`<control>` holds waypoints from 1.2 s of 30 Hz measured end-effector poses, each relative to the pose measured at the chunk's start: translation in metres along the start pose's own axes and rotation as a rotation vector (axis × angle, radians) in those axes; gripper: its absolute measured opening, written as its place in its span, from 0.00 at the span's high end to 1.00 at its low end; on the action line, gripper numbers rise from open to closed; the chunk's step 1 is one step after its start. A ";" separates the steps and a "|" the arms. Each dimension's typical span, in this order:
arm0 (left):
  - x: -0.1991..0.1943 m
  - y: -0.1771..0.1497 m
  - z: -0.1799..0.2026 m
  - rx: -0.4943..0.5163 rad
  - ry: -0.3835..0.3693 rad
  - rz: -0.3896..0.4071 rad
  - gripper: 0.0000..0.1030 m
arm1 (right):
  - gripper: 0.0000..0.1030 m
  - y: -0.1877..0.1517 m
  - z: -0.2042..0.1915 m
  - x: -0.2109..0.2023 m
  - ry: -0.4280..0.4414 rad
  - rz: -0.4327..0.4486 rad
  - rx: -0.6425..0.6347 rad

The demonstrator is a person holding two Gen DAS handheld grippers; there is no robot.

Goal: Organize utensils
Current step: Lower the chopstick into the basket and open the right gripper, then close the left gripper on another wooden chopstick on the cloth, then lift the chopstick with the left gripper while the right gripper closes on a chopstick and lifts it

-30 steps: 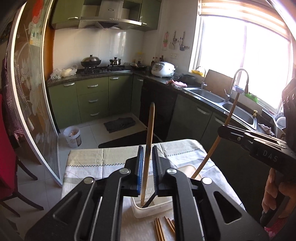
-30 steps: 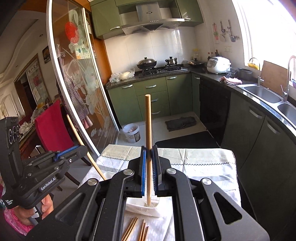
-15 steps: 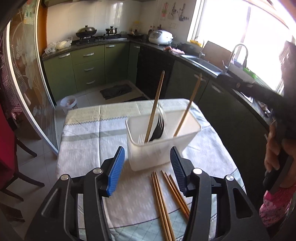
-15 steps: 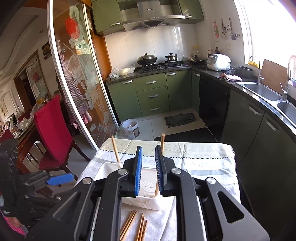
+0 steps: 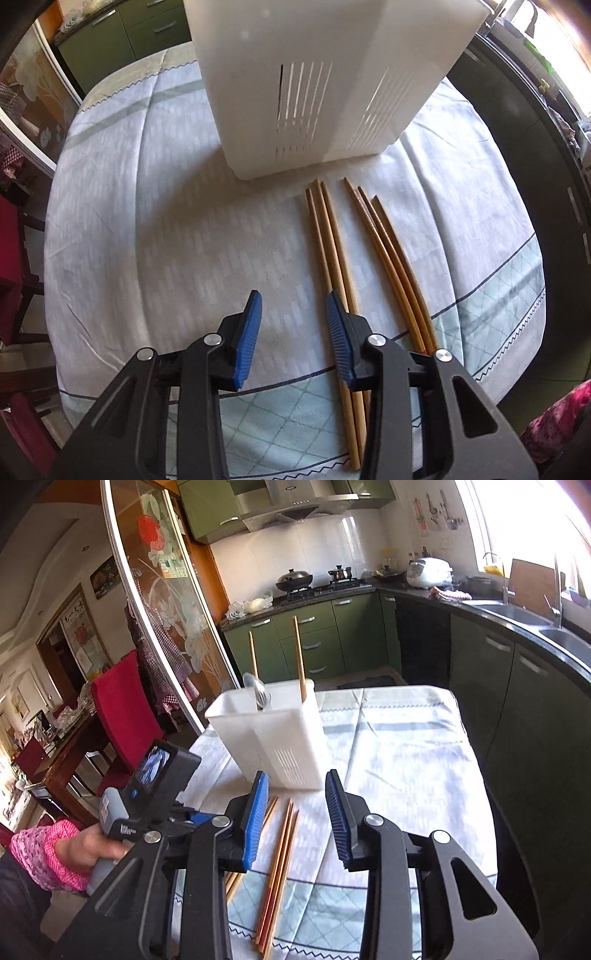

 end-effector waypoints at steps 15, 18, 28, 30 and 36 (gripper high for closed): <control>0.014 -0.006 0.013 0.047 0.073 -0.031 0.73 | 0.68 -0.050 0.021 0.026 0.036 -0.101 0.100; 0.014 -0.008 0.019 0.050 0.077 -0.020 0.87 | 0.68 -0.048 0.014 0.036 0.026 -0.135 0.072; -0.011 -0.013 0.013 0.023 0.017 0.097 0.95 | 0.68 -0.040 -0.003 0.119 -0.017 -0.348 -0.024; -0.025 -0.014 0.005 0.015 0.017 0.149 0.95 | 0.69 -0.042 -0.007 0.136 -0.025 -0.385 -0.043; -0.070 -0.029 -0.009 0.011 0.011 0.328 0.95 | 0.82 -0.045 -0.015 0.177 -0.051 -0.478 -0.073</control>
Point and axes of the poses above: each gripper's, at about its wrist camera, not at the fingertips, and x roughly the way its jaws point, z to its right, y to its top, the point moved 1 cm from there along x, roughly the way its jaws point, and after that the axes turned 1 degree about z, right-handed, at the moved point
